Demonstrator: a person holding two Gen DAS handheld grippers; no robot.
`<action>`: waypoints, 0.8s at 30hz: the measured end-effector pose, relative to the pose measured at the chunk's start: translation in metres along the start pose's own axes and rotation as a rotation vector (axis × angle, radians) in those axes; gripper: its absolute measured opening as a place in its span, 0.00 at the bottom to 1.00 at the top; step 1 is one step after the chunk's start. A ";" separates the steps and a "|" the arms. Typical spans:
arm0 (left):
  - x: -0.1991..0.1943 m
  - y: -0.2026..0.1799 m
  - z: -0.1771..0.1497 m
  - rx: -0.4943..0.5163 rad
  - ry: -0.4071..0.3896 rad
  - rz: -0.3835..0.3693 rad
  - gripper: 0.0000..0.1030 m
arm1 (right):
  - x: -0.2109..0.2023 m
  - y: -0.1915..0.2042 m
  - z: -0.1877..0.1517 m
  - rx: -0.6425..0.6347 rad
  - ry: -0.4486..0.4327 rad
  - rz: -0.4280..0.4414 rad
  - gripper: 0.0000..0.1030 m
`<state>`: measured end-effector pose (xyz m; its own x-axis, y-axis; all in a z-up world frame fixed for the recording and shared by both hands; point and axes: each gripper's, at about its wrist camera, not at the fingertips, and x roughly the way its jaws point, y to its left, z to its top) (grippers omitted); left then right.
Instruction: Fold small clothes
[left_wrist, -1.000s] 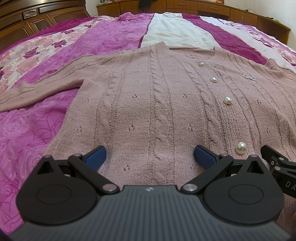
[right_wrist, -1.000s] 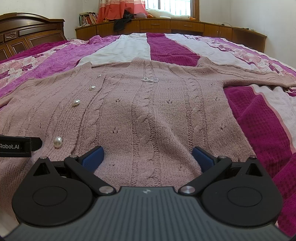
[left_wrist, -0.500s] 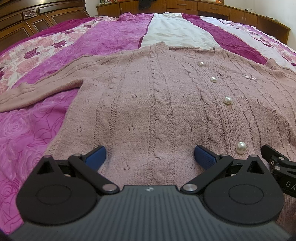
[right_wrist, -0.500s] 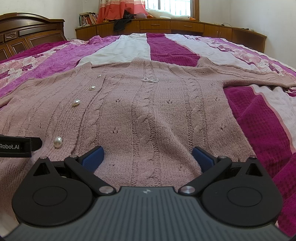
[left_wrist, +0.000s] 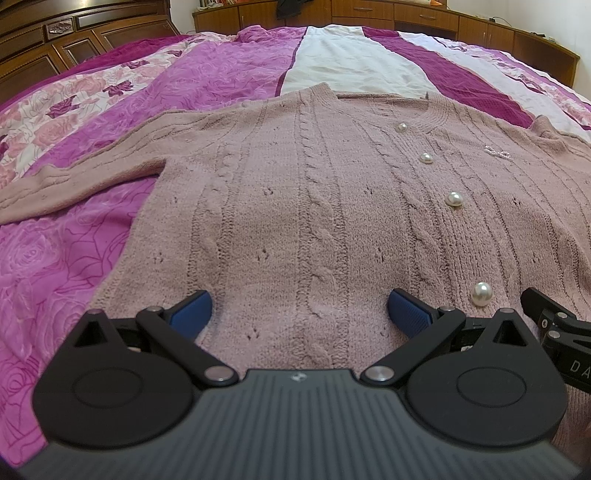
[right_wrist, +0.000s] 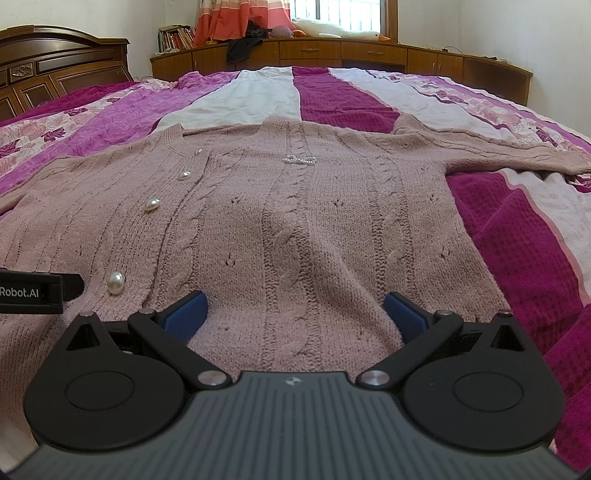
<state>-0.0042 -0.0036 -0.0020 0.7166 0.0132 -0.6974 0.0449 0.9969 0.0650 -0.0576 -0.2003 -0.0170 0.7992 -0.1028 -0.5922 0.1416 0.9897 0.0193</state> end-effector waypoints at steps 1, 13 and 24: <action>0.000 0.000 0.000 0.000 0.000 0.000 1.00 | 0.000 0.000 0.000 0.000 0.000 0.000 1.00; 0.000 0.000 0.000 0.001 0.000 0.000 1.00 | 0.000 0.000 -0.001 0.000 -0.002 -0.001 1.00; -0.001 -0.001 0.003 -0.003 0.016 0.001 1.00 | 0.004 -0.001 0.007 0.011 0.021 0.005 1.00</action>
<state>-0.0026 -0.0046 0.0007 0.7055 0.0153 -0.7085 0.0424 0.9971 0.0638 -0.0510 -0.2026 -0.0136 0.7877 -0.0958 -0.6086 0.1441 0.9891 0.0308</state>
